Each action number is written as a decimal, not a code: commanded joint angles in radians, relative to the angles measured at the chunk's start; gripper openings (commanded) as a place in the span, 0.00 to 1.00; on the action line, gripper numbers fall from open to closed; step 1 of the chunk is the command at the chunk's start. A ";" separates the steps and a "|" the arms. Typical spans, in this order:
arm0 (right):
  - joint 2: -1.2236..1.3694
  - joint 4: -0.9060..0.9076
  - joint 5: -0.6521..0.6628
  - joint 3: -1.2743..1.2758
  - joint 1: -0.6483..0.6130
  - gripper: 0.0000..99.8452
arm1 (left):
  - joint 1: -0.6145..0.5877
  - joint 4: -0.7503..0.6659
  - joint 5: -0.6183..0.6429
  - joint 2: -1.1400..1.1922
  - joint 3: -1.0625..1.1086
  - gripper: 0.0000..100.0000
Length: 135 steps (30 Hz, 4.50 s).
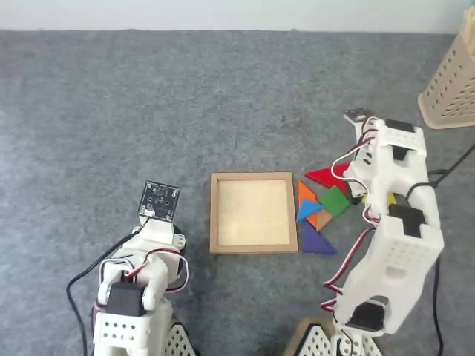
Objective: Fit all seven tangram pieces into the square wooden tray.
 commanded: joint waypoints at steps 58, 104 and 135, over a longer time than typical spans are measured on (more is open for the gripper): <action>-0.008 -0.018 0.112 0.060 -0.007 0.20 | -0.008 0.006 0.008 -0.021 -0.019 0.01; -0.185 -0.139 0.282 0.316 0.007 0.13 | -0.008 0.006 0.008 -0.021 -0.019 0.01; -0.595 0.147 0.364 0.364 0.015 0.33 | -0.008 0.006 0.008 -0.021 -0.019 0.01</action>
